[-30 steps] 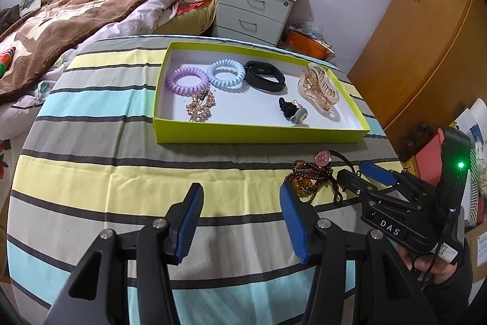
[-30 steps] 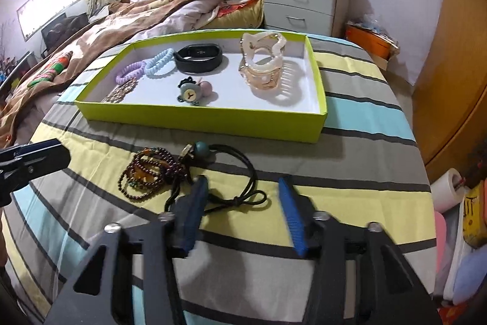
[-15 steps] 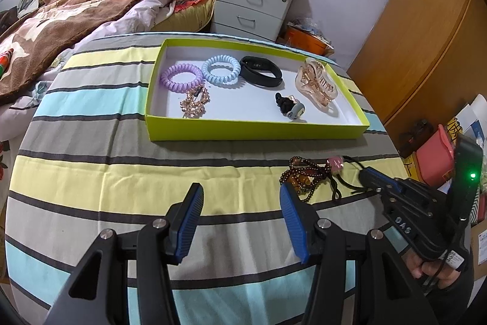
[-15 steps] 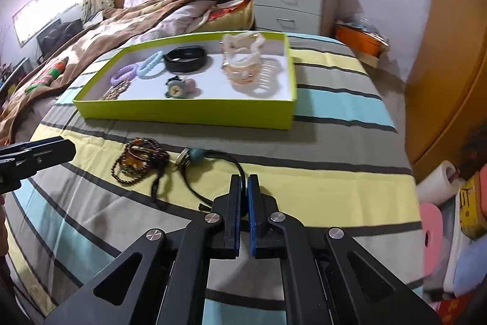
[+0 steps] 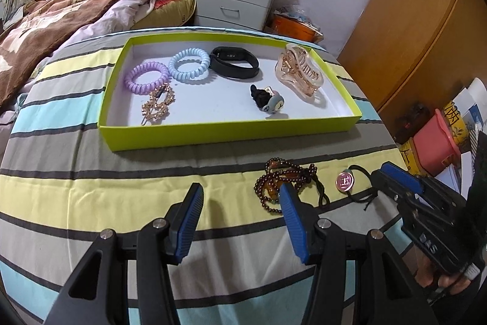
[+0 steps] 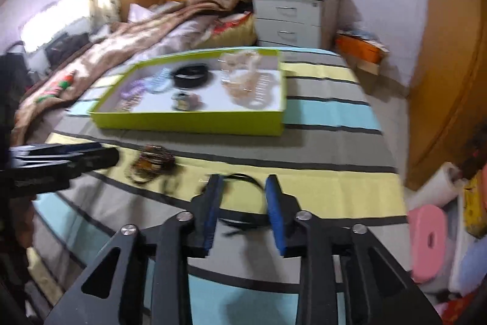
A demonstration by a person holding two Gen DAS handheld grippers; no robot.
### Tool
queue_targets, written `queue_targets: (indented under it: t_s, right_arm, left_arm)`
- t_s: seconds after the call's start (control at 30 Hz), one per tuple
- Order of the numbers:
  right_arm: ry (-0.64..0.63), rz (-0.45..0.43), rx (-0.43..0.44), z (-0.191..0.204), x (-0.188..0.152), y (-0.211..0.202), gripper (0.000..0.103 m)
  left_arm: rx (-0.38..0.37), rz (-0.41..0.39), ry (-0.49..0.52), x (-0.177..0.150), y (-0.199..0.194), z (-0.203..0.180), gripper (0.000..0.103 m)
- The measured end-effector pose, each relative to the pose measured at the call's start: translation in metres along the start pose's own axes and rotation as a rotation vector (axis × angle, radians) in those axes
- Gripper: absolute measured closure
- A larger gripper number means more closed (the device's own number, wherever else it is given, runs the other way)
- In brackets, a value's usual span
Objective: Organize jewelry
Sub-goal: 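Lift the black cord with the right gripper while the left grasps the brown bead bracelet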
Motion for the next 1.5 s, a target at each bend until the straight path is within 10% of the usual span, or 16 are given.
queue_targets:
  t_s: [0.57, 1.17, 1.5]
  right_arm:
    - [0.006, 0.053, -0.090, 0.008, 0.007, 0.025, 0.086]
    - [0.064, -0.009, -0.063, -0.012, 0.000, -0.001, 0.086]
    - [0.065, -0.020, -0.052, -0.013, 0.000, -0.002, 0.086]
  left_arm:
    - [-0.013, 0.007, 0.007, 0.008, 0.006, 0.000, 0.047]
    - [0.017, -0.021, 0.313, 0.009, 0.013, -0.070, 0.045]
    - [0.001, 0.028, 0.297, 0.015, 0.031, -0.071, 0.060]
Point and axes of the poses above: each gripper's, at about its wrist camera, not at the fingertips, and y roughly the way its jaws point, z to its left, x to its top, the point moved 2 cm from there along y, roughly the way its jaws point, and after that the axes turned 13 degrees about z, right-handed, at the moved point
